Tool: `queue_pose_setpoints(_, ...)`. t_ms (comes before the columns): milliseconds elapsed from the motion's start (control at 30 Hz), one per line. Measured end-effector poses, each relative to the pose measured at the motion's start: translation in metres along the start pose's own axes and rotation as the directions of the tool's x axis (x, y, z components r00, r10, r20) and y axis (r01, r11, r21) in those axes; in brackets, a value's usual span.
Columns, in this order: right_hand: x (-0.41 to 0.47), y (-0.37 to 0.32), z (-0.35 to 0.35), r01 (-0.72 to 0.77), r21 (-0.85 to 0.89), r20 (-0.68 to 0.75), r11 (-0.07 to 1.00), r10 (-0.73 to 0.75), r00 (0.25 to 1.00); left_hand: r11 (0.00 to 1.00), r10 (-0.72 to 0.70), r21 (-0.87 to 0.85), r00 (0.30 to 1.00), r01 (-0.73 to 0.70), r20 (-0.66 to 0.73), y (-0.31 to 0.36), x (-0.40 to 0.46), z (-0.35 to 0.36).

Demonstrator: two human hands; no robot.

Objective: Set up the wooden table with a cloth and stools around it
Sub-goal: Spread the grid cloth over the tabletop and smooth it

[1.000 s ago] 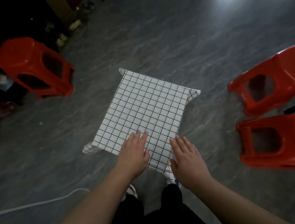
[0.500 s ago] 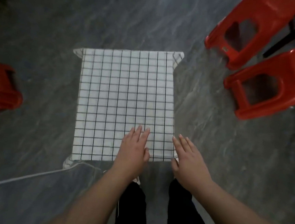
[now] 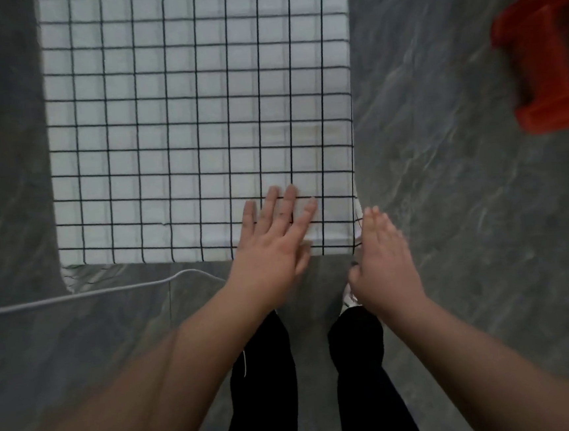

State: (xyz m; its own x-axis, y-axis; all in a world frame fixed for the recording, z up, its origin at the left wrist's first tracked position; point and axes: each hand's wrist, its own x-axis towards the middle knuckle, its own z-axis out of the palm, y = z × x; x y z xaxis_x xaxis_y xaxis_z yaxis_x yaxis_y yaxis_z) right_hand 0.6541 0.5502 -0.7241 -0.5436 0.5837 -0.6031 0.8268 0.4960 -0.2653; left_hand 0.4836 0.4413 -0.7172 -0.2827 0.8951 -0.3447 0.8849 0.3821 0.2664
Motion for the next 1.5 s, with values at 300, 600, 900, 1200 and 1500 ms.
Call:
queue_pose_setpoints(300,0.025,0.014,0.003,0.1,-0.135,0.064,0.986,-0.092,0.994,0.992,-0.098,0.083,0.995,0.097,0.008,0.015,0.007,0.028)
queue_pose_setpoints(600,0.023,0.019,-0.013,0.068,-0.153,0.11,0.986,-0.052,0.993,0.987,-0.144,0.071,0.989,0.142,0.023,0.031,0.016,0.022)
queue_pose_setpoints(900,0.018,0.025,-0.013,-0.038,-0.037,0.101,0.999,0.042,0.994,0.985,-0.172,0.011,0.985,0.172,-0.016,0.032,0.012,0.013)
queue_pose_setpoints(1200,0.011,0.017,-0.001,0.047,-0.09,0.016,0.995,-0.046,0.999,0.983,-0.178,0.047,0.984,0.177,0.021,0.035,0.02,0.023)
queue_pose_setpoints(1500,0.008,0.015,-0.013,-0.029,0.038,-0.034,0.999,0.03,0.999,0.981,-0.177,-0.071,0.984,0.179,0.032,0.037,0.019,0.011)
